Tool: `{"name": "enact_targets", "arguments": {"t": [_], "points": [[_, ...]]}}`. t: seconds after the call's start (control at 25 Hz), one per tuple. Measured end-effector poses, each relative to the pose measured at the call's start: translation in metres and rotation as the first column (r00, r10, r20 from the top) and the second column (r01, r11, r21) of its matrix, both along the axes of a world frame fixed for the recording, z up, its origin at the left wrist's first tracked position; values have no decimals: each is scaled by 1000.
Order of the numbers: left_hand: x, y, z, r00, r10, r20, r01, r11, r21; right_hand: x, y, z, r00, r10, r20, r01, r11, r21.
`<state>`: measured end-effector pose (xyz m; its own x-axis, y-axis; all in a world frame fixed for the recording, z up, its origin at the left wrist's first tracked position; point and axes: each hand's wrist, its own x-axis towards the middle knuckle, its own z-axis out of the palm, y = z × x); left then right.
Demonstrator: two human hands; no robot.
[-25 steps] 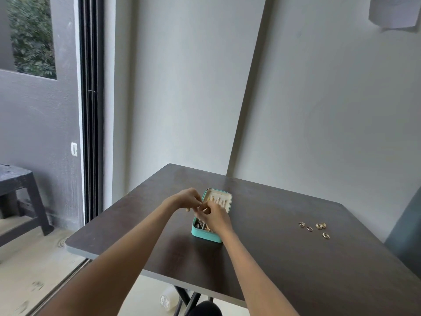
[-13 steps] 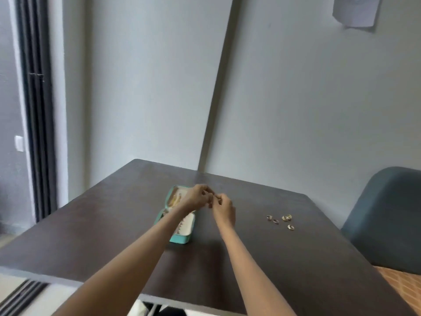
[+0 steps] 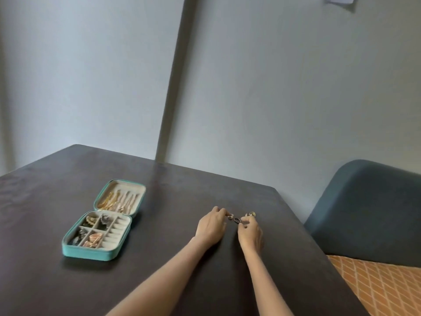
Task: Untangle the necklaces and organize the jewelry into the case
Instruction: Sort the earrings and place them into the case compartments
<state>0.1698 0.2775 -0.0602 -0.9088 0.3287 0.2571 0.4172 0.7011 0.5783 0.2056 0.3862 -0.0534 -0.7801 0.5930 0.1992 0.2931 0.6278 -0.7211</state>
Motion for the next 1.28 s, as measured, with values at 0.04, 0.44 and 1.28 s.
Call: {"name": "enact_targets", "arguments": {"t": [0.04, 0.44, 1.28], "points": [[-5, 3, 0, 999, 9, -34, -11, 998, -58, -3, 1, 0, 1000, 1, 30, -3, 998, 61], [-40, 18, 3, 996, 11, -86, -24, 988, -153, -14, 4, -5, 997, 59, 47, -68, 973, 221], [1, -230, 72, 954, -216, 207, 151, 944, 293, 8, -192, 20, 833, 330, -445, -461, 858, -226]]}}
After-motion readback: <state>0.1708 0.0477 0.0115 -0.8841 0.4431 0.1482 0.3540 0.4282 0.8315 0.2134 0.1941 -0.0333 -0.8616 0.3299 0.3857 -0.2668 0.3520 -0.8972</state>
